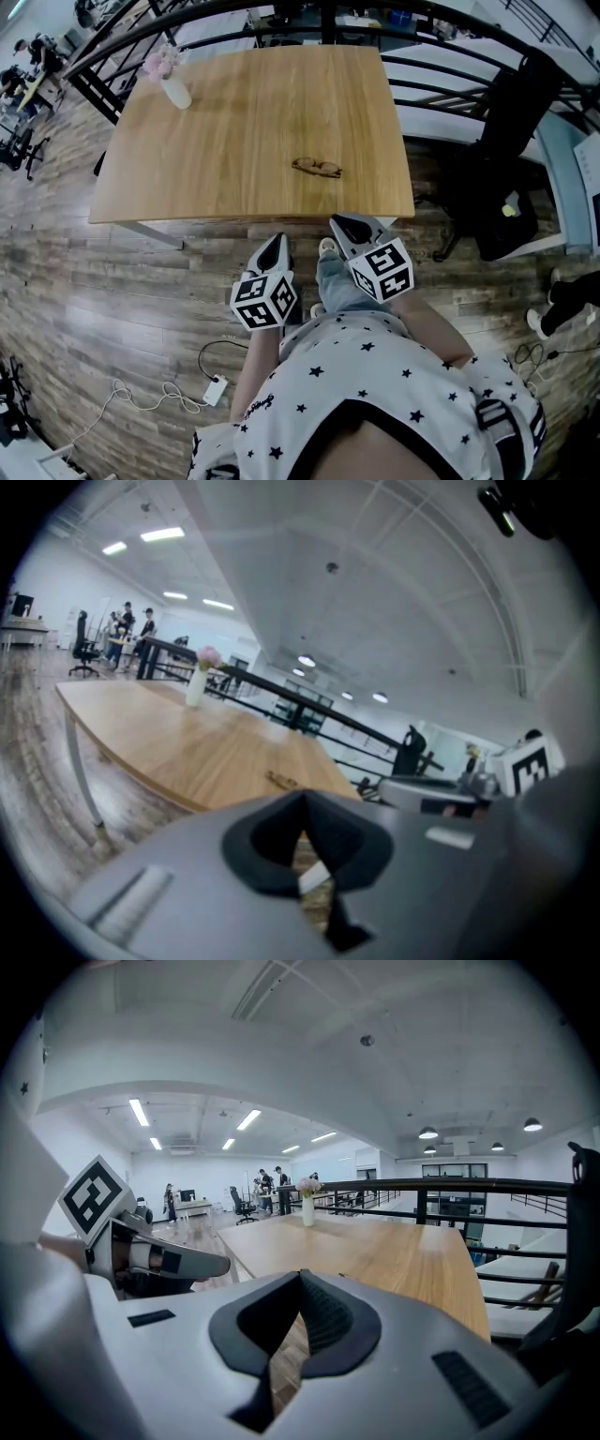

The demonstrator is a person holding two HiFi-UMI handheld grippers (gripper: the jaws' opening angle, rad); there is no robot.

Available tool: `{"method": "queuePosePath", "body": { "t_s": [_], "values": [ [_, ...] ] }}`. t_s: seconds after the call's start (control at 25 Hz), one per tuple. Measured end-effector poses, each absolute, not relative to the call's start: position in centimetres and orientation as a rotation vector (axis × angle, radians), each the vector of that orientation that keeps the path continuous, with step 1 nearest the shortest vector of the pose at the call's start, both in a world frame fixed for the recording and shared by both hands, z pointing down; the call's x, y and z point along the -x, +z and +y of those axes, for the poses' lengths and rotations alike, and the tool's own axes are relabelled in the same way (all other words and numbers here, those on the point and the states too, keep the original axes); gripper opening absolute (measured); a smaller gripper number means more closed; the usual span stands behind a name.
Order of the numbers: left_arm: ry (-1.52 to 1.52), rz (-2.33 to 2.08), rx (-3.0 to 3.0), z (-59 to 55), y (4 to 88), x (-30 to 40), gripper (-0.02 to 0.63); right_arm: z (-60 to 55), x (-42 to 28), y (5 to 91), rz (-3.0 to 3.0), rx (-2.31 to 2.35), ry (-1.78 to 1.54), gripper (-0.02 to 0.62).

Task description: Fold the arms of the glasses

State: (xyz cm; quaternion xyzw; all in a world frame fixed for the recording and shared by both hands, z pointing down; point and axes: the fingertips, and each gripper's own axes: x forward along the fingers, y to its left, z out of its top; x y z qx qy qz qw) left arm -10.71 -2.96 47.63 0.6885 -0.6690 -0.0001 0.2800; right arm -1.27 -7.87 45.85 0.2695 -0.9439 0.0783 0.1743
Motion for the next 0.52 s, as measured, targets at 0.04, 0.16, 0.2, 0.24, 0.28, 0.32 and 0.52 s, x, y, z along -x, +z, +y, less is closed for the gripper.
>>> {"method": "queuePosePath", "body": {
  "t_s": [0.04, 0.16, 0.2, 0.24, 0.28, 0.32, 0.52],
  "values": [
    [-0.001, -1.794, -1.845, -2.95, 47.66, 10.82, 0.005, -7.89, 1.34, 45.86, -2.675, -0.764, 0.221, 0.015],
    [-0.001, -1.793, -1.842, -3.06, 47.68, 11.11, 0.005, -8.03, 1.60, 45.69, -2.675, -0.763, 0.218, 0.015],
    [-0.002, -1.792, -1.842, -3.13, 47.68, 11.10, 0.006, -8.09, 1.64, 45.62, -2.676, -0.762, 0.217, 0.015],
    [-0.002, -1.790, -1.842, -3.20, 47.68, 11.05, 0.006, -8.14, 1.65, 45.56, -2.677, -0.760, 0.216, 0.015],
    [-0.002, -1.789, -1.843, -3.27, 47.68, 10.96, 0.006, -8.20, 1.63, 45.49, -2.679, -0.758, 0.215, 0.015],
    [-0.001, -1.788, -1.843, -3.34, 47.68, 10.86, 0.006, -8.27, 1.60, 45.44, -2.682, -0.757, 0.215, 0.015],
    [0.005, -1.784, -1.847, -3.63, 47.85, 10.48, 0.006, -8.65, 1.41, 45.38, -2.688, -0.758, 0.212, 0.015]
  ]
}}
